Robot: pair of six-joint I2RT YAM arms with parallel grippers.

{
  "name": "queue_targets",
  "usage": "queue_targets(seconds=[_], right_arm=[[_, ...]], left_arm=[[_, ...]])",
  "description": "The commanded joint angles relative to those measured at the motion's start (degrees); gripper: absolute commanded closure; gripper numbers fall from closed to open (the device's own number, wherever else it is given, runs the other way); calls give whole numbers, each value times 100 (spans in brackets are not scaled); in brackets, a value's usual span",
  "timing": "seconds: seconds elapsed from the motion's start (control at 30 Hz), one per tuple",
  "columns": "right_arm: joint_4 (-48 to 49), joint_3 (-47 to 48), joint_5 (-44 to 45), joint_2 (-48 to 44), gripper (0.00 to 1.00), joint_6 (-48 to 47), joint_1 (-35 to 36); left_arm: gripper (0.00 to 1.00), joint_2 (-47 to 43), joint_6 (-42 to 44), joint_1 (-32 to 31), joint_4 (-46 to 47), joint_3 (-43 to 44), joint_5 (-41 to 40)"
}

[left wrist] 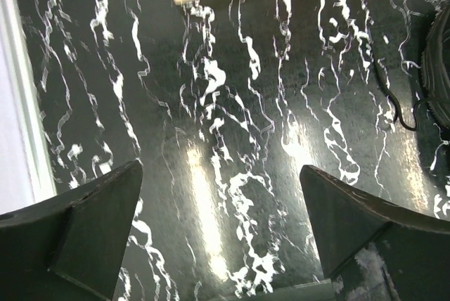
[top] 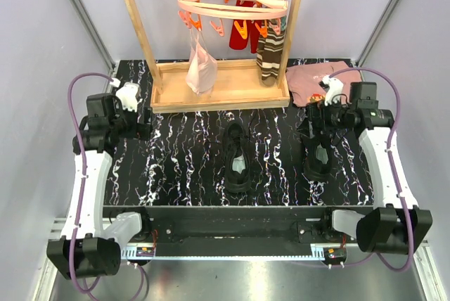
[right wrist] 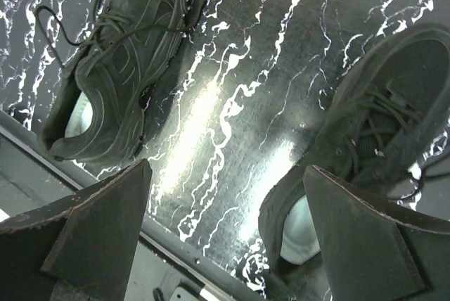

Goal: Tie the shoes

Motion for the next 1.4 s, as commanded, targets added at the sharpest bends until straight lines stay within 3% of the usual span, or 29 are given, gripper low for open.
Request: queue_targets(seconds=[0.0, 0.27, 0.37, 0.53, 0.73, 1.1, 1.27, 1.3, 1.37], right_arm=[[705, -84, 428, 262, 0, 365, 454], [1944, -189, 1799, 930, 5, 1156, 1781], [2436, -251, 2142, 1291, 14, 1586, 2177], [3166, -94, 2572, 2090, 40, 2123, 2757], [3562, 390, 3311, 3083, 57, 2545, 3145], [3659, 970, 3531, 4157, 59, 3204, 3224], [3659, 988, 3487, 4166, 58, 3301, 3242], [3650, 971, 3487, 4139, 58, 3293, 3242], [3659, 944, 3348, 4043, 58, 3205, 3242]], left_arm=[[1, -473, 580, -23, 656, -133, 686], [1, -1185, 792, -40, 1272, -766, 1418], [1, -1159, 643, -40, 1263, -880, 1278], [1, -1159, 712, -49, 1210, -1038, 1514], [1, -1045, 853, -49, 1219, -1100, 1401], [1, -703, 1090, -75, 1210, -1170, 1751], [1, -107, 2477, -688, 1201, -1487, 2480], [1, 44, 3088, -795, 1201, -1522, 2569], [7, 525, 3768, -1015, 1254, -1557, 2771]])
